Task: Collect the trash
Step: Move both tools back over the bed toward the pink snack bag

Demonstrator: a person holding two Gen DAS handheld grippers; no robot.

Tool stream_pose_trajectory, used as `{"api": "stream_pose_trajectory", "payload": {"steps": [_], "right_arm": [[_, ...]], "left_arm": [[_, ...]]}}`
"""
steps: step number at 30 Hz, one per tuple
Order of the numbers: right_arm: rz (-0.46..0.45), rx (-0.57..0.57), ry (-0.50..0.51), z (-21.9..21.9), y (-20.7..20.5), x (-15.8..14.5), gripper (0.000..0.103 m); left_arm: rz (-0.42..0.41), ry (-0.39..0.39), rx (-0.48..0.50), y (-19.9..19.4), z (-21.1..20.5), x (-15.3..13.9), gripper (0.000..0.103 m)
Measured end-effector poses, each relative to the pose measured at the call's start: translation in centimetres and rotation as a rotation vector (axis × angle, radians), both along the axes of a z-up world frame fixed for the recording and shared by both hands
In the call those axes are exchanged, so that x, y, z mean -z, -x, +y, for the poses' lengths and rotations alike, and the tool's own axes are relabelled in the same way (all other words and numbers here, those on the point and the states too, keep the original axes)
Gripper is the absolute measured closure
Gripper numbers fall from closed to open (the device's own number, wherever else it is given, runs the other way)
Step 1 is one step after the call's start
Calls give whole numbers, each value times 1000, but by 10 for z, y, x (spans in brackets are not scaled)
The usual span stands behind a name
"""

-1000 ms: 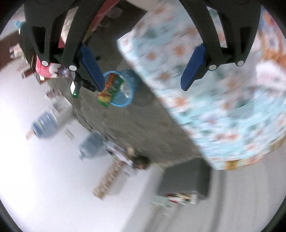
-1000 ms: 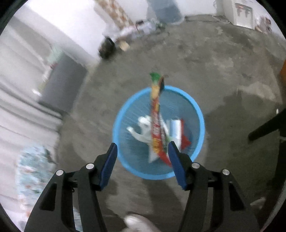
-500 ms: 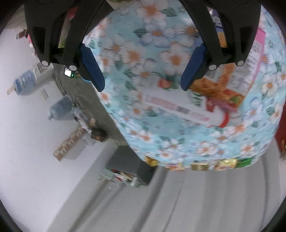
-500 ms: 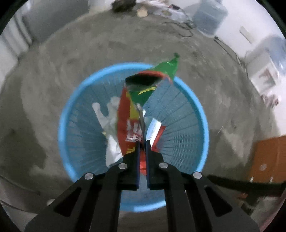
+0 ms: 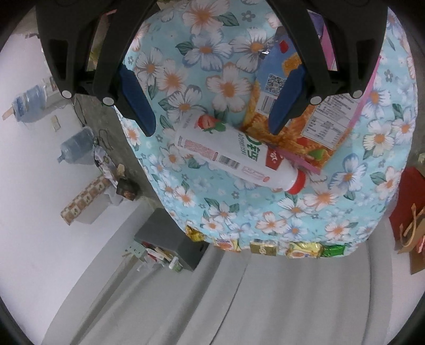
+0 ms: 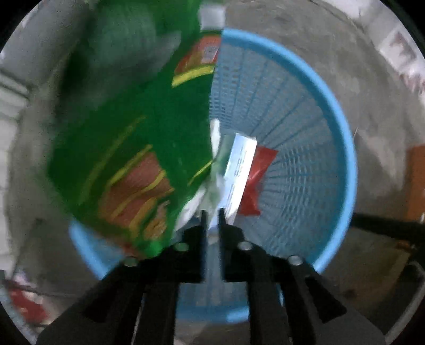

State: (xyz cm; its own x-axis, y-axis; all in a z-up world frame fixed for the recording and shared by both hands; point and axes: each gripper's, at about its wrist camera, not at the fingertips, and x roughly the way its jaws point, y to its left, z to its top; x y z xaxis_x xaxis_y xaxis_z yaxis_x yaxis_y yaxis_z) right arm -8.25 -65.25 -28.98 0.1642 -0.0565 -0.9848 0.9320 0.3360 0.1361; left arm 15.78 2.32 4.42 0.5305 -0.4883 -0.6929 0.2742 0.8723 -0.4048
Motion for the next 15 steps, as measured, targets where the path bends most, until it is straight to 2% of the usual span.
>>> {"api": "stream_pose_trajectory", "payload": {"steps": [2,6,9,11,15], "right_arm": [[-74,30,5,11,18,-24,66],[-194,60,3,40,37,-63,58],[-269,56,45,62,45,-99,52],[-325,21,100,82,38,-135,49],[-436,-117,193,128,13,-209,43]], "left_arm": [[-2,6,-7,4,1,-2,21],[-25,-2,-23,15,10,-8,21],[-30,-10,-53,23,23,-14,21],[-43,-10,-80,29,37,-20,21],[-102,-29,-136,41,68,-29,20]]}}
